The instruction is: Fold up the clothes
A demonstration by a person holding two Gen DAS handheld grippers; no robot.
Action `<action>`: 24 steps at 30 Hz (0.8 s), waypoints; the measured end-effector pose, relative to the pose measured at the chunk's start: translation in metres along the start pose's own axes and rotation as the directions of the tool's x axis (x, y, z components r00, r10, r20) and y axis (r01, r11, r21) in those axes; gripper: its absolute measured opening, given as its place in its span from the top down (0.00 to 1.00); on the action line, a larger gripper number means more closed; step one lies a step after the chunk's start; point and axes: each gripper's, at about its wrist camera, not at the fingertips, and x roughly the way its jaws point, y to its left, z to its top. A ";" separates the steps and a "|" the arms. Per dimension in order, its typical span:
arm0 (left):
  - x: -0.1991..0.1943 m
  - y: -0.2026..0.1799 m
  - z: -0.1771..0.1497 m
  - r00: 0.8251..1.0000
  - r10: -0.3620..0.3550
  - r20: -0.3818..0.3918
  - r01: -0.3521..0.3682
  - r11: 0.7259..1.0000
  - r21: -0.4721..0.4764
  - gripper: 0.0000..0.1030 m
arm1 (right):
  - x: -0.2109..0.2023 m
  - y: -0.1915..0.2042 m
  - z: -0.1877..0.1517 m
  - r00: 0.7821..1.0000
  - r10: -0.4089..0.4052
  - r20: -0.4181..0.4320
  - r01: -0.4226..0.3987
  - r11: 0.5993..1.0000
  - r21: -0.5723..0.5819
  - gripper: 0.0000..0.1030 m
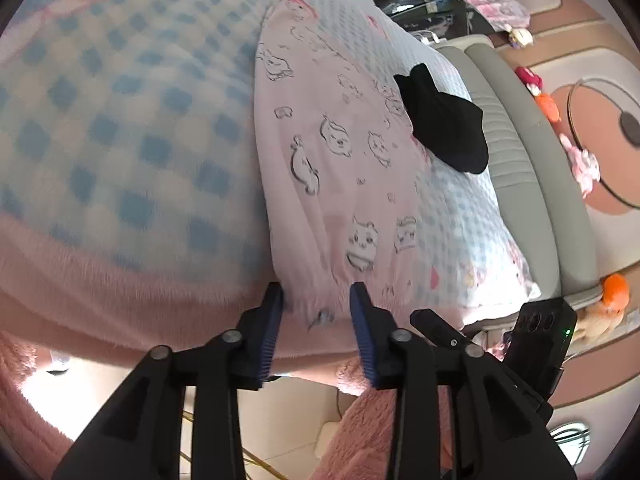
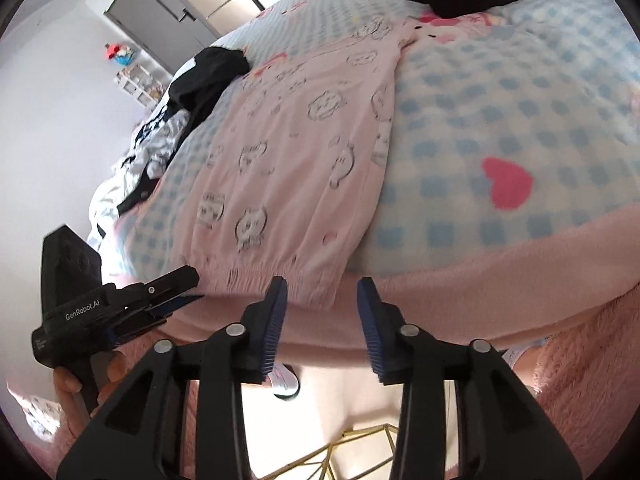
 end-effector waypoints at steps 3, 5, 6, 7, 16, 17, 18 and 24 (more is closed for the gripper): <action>0.006 0.004 0.004 1.000 -0.012 -0.003 0.012 1.000 -0.024 0.64 | 0.004 -0.002 0.009 1.000 0.023 -0.010 -0.023 1.000 0.017 0.63; 0.013 0.004 0.006 1.000 0.001 -0.016 -0.001 1.000 -0.014 0.66 | 0.013 -0.001 0.013 0.999 0.030 -0.032 -0.029 0.999 0.012 0.62; 0.016 0.002 0.005 1.000 0.012 -0.017 -0.012 1.000 -0.008 0.66 | 0.021 0.000 0.015 0.998 0.031 -0.049 -0.030 1.000 0.008 0.62; 0.019 0.001 0.005 1.000 0.022 -0.018 -0.022 1.000 -0.002 0.72 | 0.028 0.001 0.017 0.997 0.032 -0.065 -0.032 0.999 0.005 0.68; 0.030 0.000 0.004 0.999 0.043 -0.023 -0.043 0.999 -0.018 0.81 | 0.060 -0.006 0.025 0.993 0.027 -0.114 -0.027 1.000 0.003 0.80; 0.027 -0.001 0.003 0.999 0.039 -0.019 -0.039 0.999 -0.015 0.81 | 0.056 -0.004 0.024 0.994 0.025 -0.103 -0.025 1.000 -0.004 0.83; 0.025 -0.002 0.002 0.999 0.036 -0.016 -0.036 0.999 -0.008 0.81 | 0.052 -0.003 0.023 0.995 0.027 -0.092 -0.028 1.000 -0.005 0.84; 0.012 -0.010 -0.003 1.000 0.025 0.004 -0.025 0.999 0.021 0.82 | 0.029 0.003 0.008 0.999 0.037 -0.032 -0.037 0.999 0.005 0.86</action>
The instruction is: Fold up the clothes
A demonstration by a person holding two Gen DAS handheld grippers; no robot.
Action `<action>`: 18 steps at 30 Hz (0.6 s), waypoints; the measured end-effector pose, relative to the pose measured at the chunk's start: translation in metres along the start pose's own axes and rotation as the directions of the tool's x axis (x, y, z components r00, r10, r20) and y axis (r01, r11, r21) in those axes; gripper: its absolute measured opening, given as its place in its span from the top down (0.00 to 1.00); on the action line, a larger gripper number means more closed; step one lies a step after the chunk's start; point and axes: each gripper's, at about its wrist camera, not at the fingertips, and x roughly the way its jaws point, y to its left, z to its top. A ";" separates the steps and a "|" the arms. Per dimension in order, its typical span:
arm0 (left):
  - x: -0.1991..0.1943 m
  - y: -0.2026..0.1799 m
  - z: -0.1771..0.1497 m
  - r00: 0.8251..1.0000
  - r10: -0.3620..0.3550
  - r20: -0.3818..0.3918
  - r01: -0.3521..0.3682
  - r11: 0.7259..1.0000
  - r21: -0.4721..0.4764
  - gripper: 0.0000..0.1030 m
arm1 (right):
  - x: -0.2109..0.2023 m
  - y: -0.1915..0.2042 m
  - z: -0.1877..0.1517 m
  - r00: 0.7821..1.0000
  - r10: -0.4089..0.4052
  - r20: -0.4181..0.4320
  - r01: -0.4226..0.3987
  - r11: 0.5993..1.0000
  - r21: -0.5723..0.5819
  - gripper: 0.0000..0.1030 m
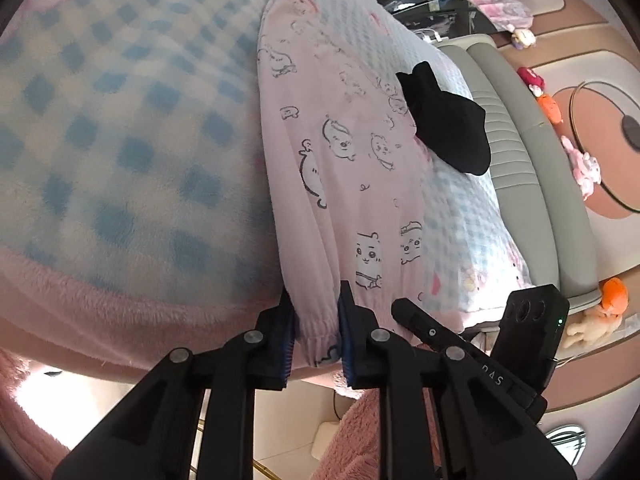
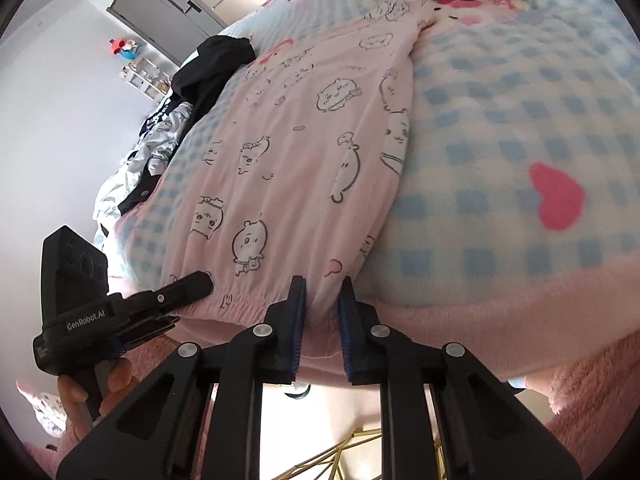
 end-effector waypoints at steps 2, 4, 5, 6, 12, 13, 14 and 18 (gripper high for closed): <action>-0.001 -0.006 -0.002 1.000 0.025 0.004 -0.026 0.999 0.027 0.82 | -0.004 0.004 -0.003 1.000 -0.013 0.012 0.014 1.000 -0.007 0.86; -0.002 -0.010 -0.006 0.999 0.045 0.007 -0.045 0.998 0.043 0.82 | -0.006 0.010 -0.004 0.999 -0.032 0.013 0.032 0.999 -0.024 0.87; -0.004 -0.009 -0.007 0.999 0.046 0.004 -0.046 0.998 0.042 0.82 | -0.008 0.013 -0.005 0.999 -0.044 0.013 0.045 0.998 -0.034 0.87; -0.005 -0.009 -0.008 0.999 0.048 0.001 -0.048 0.998 0.042 0.82 | -0.008 0.014 -0.005 0.999 -0.044 0.005 0.044 0.998 -0.039 0.87; -0.016 -0.009 -0.018 0.999 0.037 -0.026 -0.035 0.997 0.061 0.82 | -0.018 0.012 -0.015 0.999 -0.030 -0.027 0.028 0.998 -0.060 0.87; -0.018 -0.010 -0.021 0.999 0.036 -0.031 -0.034 0.997 0.070 0.82 | -0.020 0.012 -0.017 0.999 -0.027 -0.031 0.025 0.997 -0.066 0.87; -0.019 -0.010 -0.023 0.999 0.036 -0.035 -0.033 0.997 0.076 0.82 | -0.022 0.012 -0.019 0.999 -0.028 -0.034 0.026 0.997 -0.071 0.87; -0.025 -0.009 -0.033 0.997 0.046 -0.059 -0.040 0.995 0.088 0.82 | -0.029 0.013 -0.028 0.998 -0.032 -0.046 0.028 0.996 -0.087 0.87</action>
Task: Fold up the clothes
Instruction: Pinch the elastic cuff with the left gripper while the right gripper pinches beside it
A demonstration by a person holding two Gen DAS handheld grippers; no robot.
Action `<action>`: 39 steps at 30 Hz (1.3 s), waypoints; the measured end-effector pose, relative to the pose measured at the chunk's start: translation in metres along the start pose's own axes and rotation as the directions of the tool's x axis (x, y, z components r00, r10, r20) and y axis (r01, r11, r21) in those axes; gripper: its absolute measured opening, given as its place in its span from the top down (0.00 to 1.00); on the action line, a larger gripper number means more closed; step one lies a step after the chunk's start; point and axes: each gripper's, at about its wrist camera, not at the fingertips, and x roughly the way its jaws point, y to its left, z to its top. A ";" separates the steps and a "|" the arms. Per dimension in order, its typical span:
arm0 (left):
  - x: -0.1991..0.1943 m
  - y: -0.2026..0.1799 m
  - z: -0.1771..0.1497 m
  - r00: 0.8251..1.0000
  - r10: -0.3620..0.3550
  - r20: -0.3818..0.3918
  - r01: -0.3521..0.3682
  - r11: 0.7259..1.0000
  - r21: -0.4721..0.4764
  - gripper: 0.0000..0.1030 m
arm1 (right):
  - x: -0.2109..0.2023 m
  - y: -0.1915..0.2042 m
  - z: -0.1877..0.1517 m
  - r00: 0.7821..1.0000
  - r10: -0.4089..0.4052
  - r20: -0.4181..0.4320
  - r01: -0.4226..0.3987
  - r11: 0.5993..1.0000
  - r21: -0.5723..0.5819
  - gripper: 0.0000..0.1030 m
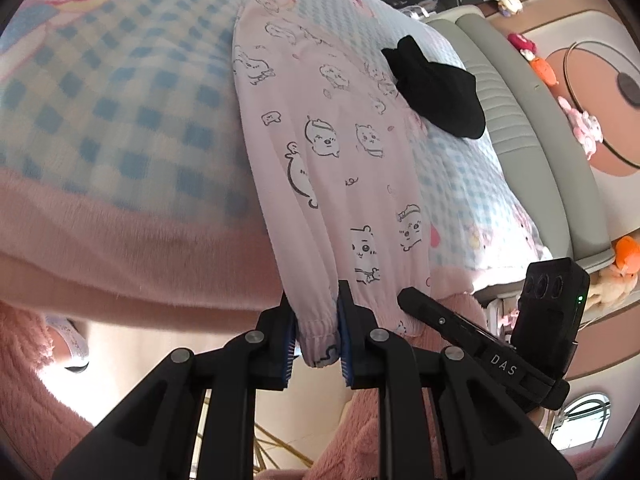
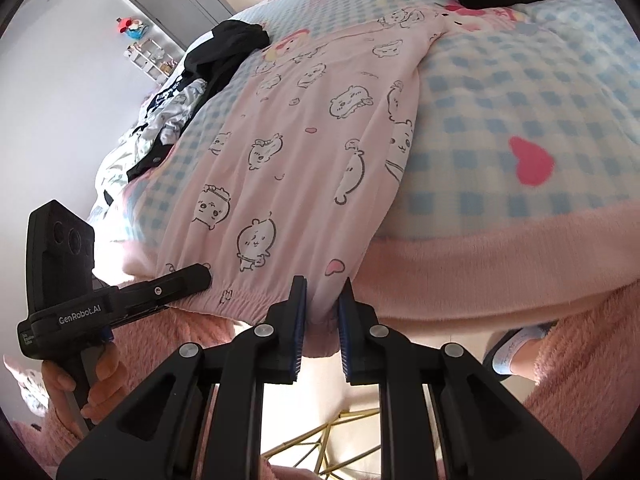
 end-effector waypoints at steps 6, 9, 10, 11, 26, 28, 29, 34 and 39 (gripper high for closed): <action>-0.003 -0.003 -0.015 1.000 -0.001 -0.031 0.001 1.000 0.013 0.82 | -0.005 0.000 -0.017 1.000 -0.004 -0.019 0.004 1.000 0.012 0.87; -0.002 -0.005 -0.020 0.999 0.017 -0.044 -0.016 0.999 0.032 0.82 | -0.008 -0.001 -0.022 1.000 -0.006 -0.026 0.007 1.000 0.006 0.87; -0.002 -0.006 -0.021 0.999 0.024 -0.045 -0.022 0.999 0.038 0.82 | -0.009 -0.001 -0.022 1.000 -0.007 -0.027 0.007 1.000 0.002 0.86; -0.003 -0.007 -0.021 0.999 0.026 -0.045 -0.024 0.999 0.044 0.82 | -0.009 -0.001 -0.022 1.000 -0.007 -0.028 0.007 1.000 -0.002 0.86; -0.010 -0.009 -0.013 0.998 -0.036 -0.050 0.038 0.999 0.031 0.82 | -0.017 -0.009 -0.010 0.998 0.050 -0.036 -0.049 0.998 0.030 0.86; -0.010 -0.009 -0.012 0.998 -0.036 -0.048 0.038 0.999 0.031 0.81 | -0.016 -0.011 -0.009 0.998 0.059 -0.034 -0.057 0.997 0.052 0.84; -0.009 -0.009 -0.012 0.998 -0.030 -0.046 0.031 0.999 0.031 0.81 | -0.014 -0.014 -0.008 0.998 0.053 -0.038 -0.050 0.997 0.059 0.83; -0.008 -0.010 -0.014 0.999 -0.016 -0.037 0.017 0.999 0.029 0.81 | -0.019 -0.029 -0.002 0.999 -0.030 -0.019 0.032 0.996 0.088 0.83; -0.008 -0.011 -0.013 0.999 -0.021 -0.036 0.021 0.999 0.027 0.81 | -0.027 -0.039 0.015 0.999 -0.030 0.043 0.026 0.996 0.087 0.76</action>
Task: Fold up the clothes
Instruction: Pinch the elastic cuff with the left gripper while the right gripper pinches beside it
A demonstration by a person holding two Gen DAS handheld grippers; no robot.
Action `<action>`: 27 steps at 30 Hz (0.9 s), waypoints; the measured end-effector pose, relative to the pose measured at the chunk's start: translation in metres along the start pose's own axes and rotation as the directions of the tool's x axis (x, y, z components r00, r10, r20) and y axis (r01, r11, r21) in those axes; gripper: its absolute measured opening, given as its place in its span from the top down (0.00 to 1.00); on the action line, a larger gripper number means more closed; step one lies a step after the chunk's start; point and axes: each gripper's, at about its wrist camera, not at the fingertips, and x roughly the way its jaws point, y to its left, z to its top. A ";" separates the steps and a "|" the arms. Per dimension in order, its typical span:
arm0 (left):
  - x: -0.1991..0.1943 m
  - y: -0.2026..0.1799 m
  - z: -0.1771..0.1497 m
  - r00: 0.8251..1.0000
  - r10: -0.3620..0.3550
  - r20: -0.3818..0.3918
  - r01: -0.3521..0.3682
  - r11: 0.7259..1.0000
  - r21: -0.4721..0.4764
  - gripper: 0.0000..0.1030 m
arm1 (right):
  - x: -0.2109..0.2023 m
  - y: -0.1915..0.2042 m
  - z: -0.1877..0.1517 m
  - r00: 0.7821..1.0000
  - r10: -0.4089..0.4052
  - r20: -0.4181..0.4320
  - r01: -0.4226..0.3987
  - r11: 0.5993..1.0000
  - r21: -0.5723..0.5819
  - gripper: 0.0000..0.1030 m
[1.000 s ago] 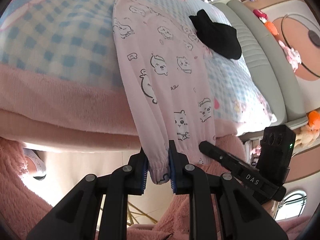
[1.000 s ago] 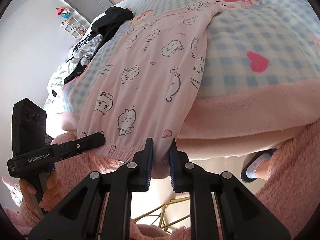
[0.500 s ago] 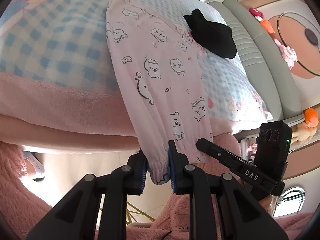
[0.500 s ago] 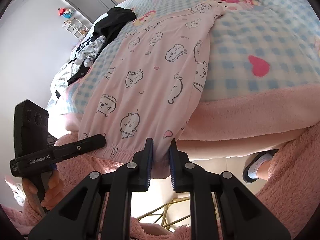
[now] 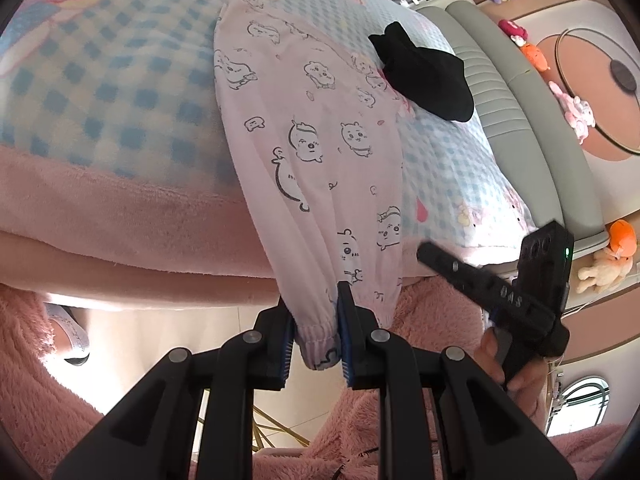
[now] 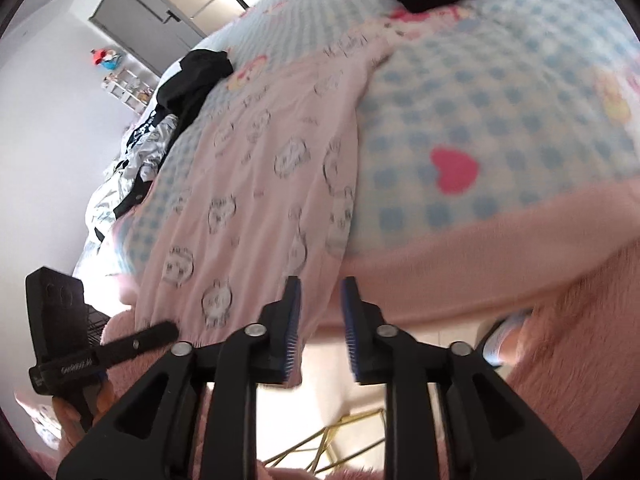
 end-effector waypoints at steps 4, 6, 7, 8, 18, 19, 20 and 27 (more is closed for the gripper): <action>-0.001 -0.001 -0.001 1.000 0.005 0.001 -0.005 1.000 0.002 0.81 | 0.022 0.014 0.017 1.000 -0.013 -0.011 0.012 0.997 -0.076 0.75; -0.002 0.001 -0.001 1.000 0.003 0.002 -0.003 1.000 -0.004 0.81 | 0.038 0.022 0.019 0.996 -0.089 -0.031 0.085 0.988 -0.126 0.75; -0.002 0.001 -0.001 1.000 0.001 0.003 -0.001 1.000 -0.006 0.81 | 0.047 0.023 0.019 0.987 -0.153 -0.048 0.145 0.980 -0.139 0.75; -0.002 0.001 -0.001 1.000 0.000 0.004 0.000 1.000 -0.006 0.81 | 0.050 0.020 0.017 0.983 -0.174 -0.057 0.165 0.977 -0.136 0.77; 0.001 -0.005 -0.002 1.000 -0.003 -0.005 0.003 1.000 0.007 0.81 | 0.028 0.004 0.005 0.969 -0.245 -0.031 0.243 0.968 -0.061 0.77; 0.000 -0.004 -0.002 1.000 -0.006 -0.002 0.006 1.000 0.007 0.81 | 0.024 0.009 0.003 0.977 -0.210 -0.028 0.208 0.976 -0.065 0.75; -0.002 -0.004 -0.002 1.000 -0.012 -0.001 0.012 1.000 0.005 0.80 | 0.020 0.015 0.001 0.985 -0.172 -0.025 0.170 0.983 -0.069 0.74; -0.012 -0.007 0.010 0.995 -0.094 0.017 0.095 0.995 -0.017 0.80 | 0.015 0.012 -0.024 0.985 -0.145 -0.099 0.141 0.989 -0.046 0.74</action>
